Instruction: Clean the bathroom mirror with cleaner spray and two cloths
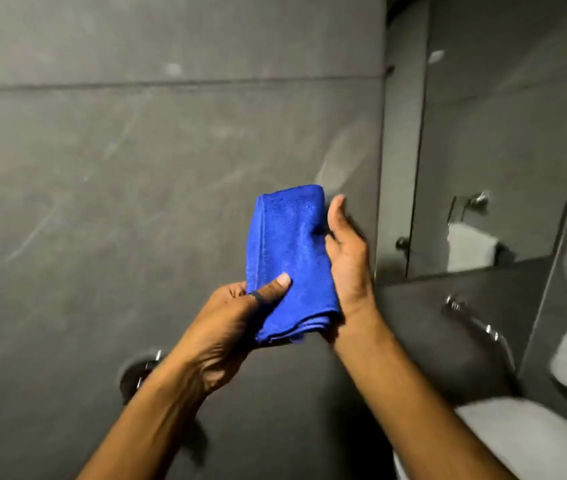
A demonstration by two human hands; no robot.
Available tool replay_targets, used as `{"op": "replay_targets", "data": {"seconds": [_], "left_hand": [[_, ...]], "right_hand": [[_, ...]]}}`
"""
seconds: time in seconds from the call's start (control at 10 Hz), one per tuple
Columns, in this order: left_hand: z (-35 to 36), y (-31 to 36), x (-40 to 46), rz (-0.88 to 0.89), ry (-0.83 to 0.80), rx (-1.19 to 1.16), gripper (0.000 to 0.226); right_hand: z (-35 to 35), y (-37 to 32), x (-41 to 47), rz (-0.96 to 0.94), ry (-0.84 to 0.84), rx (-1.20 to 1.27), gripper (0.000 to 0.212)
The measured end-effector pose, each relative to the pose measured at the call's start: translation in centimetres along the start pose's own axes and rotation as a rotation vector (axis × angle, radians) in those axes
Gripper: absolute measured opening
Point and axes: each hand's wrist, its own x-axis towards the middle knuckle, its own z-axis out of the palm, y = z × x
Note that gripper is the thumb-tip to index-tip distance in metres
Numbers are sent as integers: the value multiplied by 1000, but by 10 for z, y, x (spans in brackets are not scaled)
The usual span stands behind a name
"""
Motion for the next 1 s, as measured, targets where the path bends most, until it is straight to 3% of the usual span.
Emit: {"op": "replay_targets", "data": {"seconds": [0.1, 0.2, 0.4, 0.5, 0.6, 0.8, 0.9, 1.0], "left_hand": [[-42, -82, -58, -150, 86, -46, 24], [-80, -180, -126, -351, 222, -126, 26], [-117, -353, -226, -775, 576, -272, 32], [-124, -432, -267, -937, 740, -361, 27], [-133, -508, -297, -1014, 917, -432, 20], [-159, -636, -321, -1056, 1076, -423, 21], [-176, -666, -323, -1082, 1037, -329, 23], [-181, -675, -324, -1131, 957, -72, 24]], "right_hand": [[-38, 77, -32, 134, 215, -173, 30], [-87, 167, -66, 267, 389, -392, 18], [-198, 329, -137, 790, 339, -785, 18], [-252, 402, -172, 968, 218, -1012, 22], [-300, 478, -205, 1038, 109, -1199, 28], [-356, 595, -235, 1070, -30, -1422, 34], [-367, 626, -241, 1088, -77, -1471, 39], [-364, 634, -247, 1015, -32, -1621, 42]]}}
